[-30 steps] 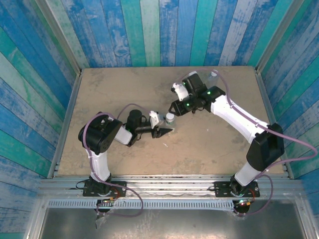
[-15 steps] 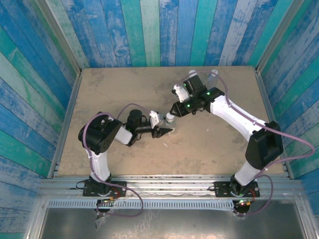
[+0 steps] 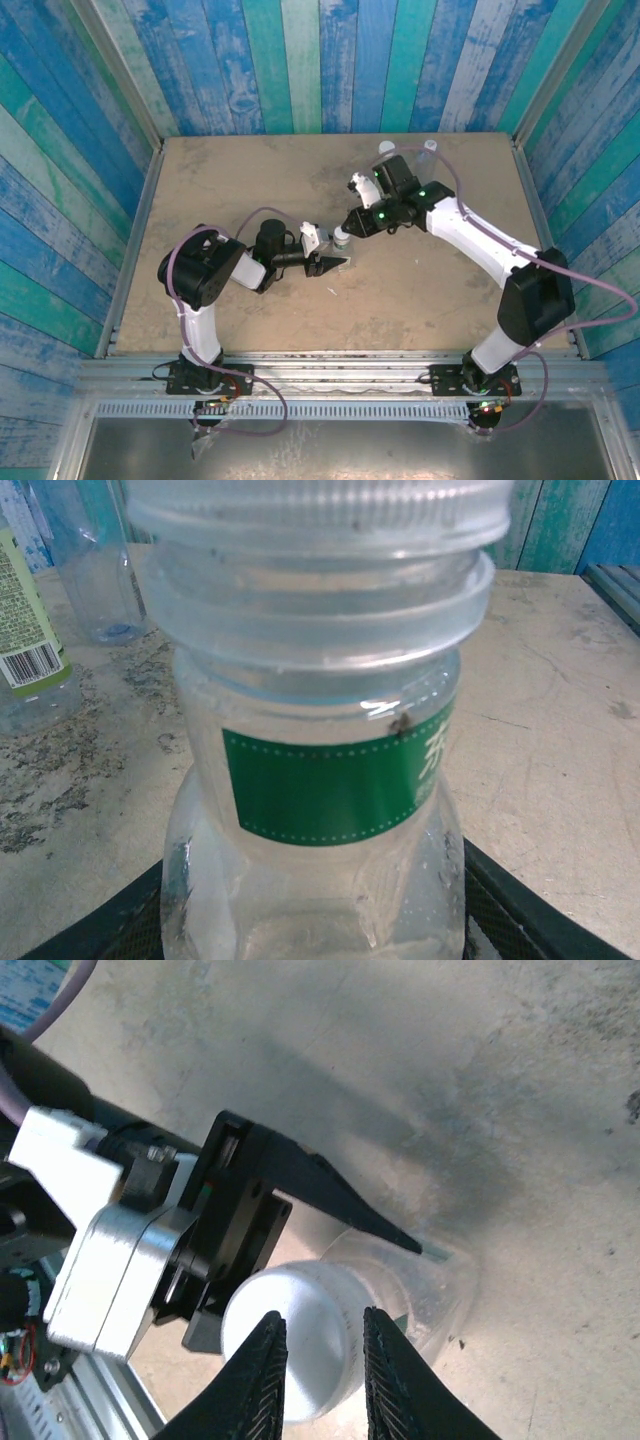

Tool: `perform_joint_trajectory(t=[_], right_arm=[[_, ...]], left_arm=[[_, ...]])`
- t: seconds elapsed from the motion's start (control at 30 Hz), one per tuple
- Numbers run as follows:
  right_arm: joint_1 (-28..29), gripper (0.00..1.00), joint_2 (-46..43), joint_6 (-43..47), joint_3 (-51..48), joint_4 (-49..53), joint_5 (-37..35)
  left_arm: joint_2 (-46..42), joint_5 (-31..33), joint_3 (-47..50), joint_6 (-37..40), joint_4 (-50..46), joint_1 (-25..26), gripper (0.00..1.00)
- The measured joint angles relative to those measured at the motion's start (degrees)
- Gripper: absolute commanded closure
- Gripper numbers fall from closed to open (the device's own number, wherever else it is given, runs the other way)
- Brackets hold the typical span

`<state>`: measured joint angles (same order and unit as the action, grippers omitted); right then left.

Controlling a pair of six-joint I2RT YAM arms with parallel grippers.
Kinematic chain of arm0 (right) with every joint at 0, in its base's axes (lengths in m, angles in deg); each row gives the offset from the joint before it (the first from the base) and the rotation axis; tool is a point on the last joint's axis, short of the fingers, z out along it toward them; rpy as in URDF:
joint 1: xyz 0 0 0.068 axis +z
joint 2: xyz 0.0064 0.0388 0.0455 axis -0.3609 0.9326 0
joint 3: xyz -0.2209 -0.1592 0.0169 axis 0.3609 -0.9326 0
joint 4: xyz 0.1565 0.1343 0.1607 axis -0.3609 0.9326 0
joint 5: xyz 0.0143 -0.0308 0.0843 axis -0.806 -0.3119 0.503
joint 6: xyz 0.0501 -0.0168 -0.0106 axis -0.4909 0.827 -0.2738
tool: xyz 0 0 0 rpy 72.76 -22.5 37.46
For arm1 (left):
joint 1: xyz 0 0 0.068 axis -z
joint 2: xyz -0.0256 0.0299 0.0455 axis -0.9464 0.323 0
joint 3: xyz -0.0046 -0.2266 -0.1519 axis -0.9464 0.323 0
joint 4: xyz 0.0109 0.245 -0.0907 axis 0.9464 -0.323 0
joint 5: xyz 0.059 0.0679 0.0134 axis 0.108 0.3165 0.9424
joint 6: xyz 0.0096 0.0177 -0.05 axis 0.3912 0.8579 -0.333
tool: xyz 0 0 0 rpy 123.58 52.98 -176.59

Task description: Screw on the bottle caps

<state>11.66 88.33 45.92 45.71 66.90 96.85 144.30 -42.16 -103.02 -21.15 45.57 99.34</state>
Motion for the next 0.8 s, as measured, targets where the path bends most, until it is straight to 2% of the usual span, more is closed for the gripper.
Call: perform_joint_trajectory(t=[0.23, 0.3, 0.37, 0.43, 0.63, 0.8], right_arm=[[-0.31, 0.79, -3.48, -1.81, -4.26, -0.79, 1.16], [-0.26, 0.75, -4.09, -2.19, -5.16, -0.57, 1.55], [-0.24, 0.65, -4.81, -2.54, -5.86, -0.31, 1.36], [-0.35, 0.63, -5.42, -2.69, -6.01, -0.46, 0.98], [-2.14, 0.65, -4.50, -3.21, -5.07, -3.85, 1.84], [-2.49, 0.74, 0.61, -3.34, -1.95, -5.90, 4.31]], left_arm=[[0.00, -0.15, -0.37, -0.02, -0.70, 0.00, 0.40], [0.02, -0.15, -0.57, 0.00, -0.94, 0.00, 0.40], [0.02, -0.15, -0.79, 0.17, -1.29, 0.00, 0.39], [0.02, -0.20, -0.96, 0.37, -1.60, 0.00, 0.39], [0.22, -0.22, -1.38, 0.59, -2.01, 0.00, 0.39], [0.22, -0.24, -1.38, 0.61, -2.03, 0.00, 0.39]])
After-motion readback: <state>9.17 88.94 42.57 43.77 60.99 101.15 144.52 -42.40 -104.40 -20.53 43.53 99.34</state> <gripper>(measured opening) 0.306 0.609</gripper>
